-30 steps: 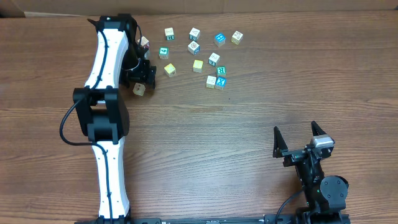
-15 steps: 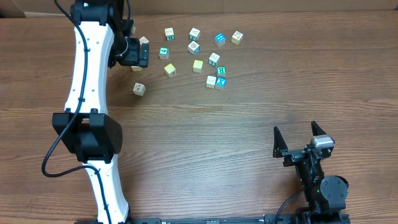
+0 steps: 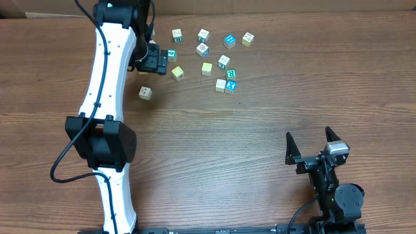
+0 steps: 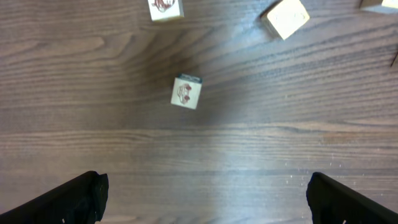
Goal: Form a tower
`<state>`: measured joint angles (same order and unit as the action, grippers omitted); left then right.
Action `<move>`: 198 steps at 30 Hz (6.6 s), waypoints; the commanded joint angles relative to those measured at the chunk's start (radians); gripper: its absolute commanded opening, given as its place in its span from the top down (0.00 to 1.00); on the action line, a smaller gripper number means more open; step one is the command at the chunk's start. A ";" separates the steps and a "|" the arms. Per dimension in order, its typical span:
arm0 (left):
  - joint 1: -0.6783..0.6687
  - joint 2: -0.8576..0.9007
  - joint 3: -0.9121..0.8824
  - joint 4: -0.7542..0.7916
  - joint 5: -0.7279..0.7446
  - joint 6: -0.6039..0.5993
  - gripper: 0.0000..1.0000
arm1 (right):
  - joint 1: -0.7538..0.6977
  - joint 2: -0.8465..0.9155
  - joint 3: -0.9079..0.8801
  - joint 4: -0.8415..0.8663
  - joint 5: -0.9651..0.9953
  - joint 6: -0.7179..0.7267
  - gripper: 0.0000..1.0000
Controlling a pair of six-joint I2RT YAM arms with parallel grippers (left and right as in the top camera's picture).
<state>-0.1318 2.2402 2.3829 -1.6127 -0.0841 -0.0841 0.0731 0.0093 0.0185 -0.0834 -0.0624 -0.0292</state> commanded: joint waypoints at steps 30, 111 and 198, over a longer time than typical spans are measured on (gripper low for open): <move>0.158 -0.423 -0.722 0.545 -0.018 0.008 0.00 | 0.006 -0.006 -0.011 0.003 0.010 -0.002 0.00; 0.115 -0.071 -0.746 0.747 0.151 0.193 0.71 | 0.006 -0.006 -0.011 0.003 0.010 -0.002 0.00; 0.064 -0.362 -1.201 1.074 -0.074 -0.546 0.56 | 0.006 -0.006 -0.010 0.003 0.010 -0.002 0.00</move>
<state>-0.0639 1.8641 1.1988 -0.5484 -0.1471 -0.6083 0.0731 0.0093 0.0185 -0.0834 -0.0631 -0.0296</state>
